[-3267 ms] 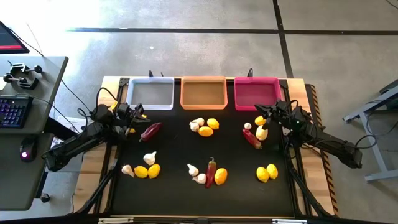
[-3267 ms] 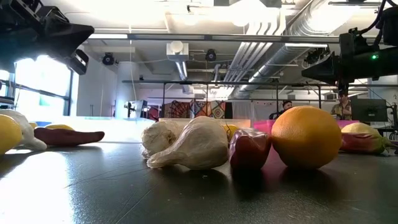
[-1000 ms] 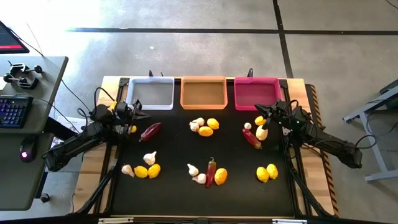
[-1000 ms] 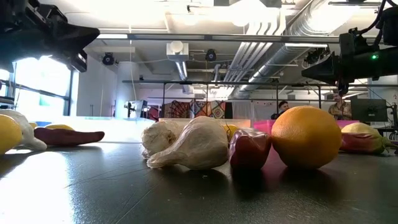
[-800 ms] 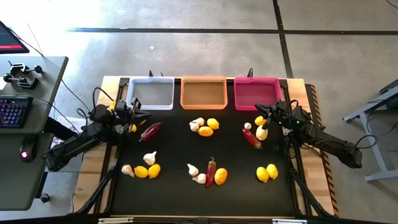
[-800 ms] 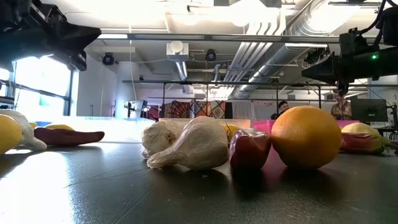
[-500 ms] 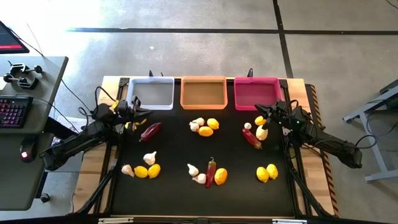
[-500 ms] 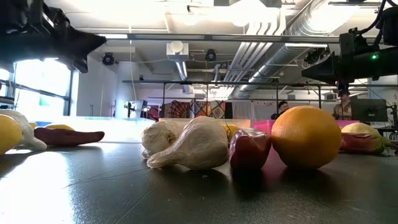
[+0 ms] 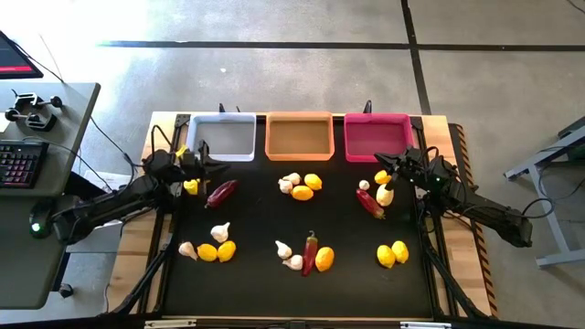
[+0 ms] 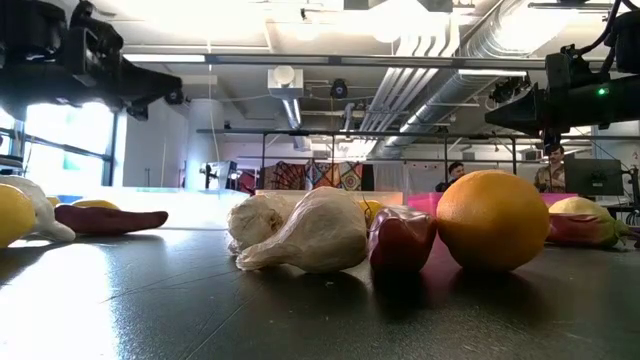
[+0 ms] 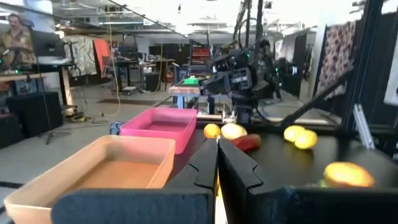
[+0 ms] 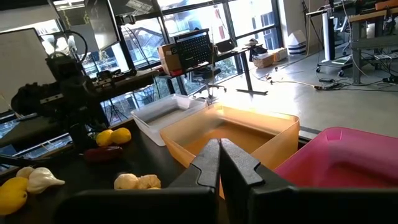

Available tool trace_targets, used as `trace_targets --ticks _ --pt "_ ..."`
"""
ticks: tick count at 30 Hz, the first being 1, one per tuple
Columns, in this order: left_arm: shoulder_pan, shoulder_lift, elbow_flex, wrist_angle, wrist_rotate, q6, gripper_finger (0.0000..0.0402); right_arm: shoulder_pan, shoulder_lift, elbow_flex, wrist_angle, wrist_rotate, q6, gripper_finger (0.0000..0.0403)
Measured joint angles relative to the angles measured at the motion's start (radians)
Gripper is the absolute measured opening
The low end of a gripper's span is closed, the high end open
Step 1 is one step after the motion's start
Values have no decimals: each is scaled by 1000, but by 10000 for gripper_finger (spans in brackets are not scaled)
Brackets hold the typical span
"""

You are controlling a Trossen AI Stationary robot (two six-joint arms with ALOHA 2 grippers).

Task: Sort produce into baskets
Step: Put the white garlic into the orange bin

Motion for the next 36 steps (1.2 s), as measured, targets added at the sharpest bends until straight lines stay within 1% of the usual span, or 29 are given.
trace_targets --ticks 6,9,12,16,23,29,36 --pt "-48 42 84 -18 -5 -27 0 0 0 0 0 0 0 0" --pt "-86 77 126 -19 -6 -68 0 0 0 0 0 0 0 0" --pt "-127 117 156 -21 -10 -75 0 0 0 0 0 1 0 0" --pt "-185 191 189 -23 -52 -88 0 0 0 0 0 1 0 0" --pt "-260 359 246 -28 -158 -39 0 0 0 0 0 1 0 0" --pt "-270 529 329 -55 -164 -40 0 0 0 0 0 1 0 0" --pt "-272 737 461 -65 -160 -17 0 0 0 0 0 1 0 0"
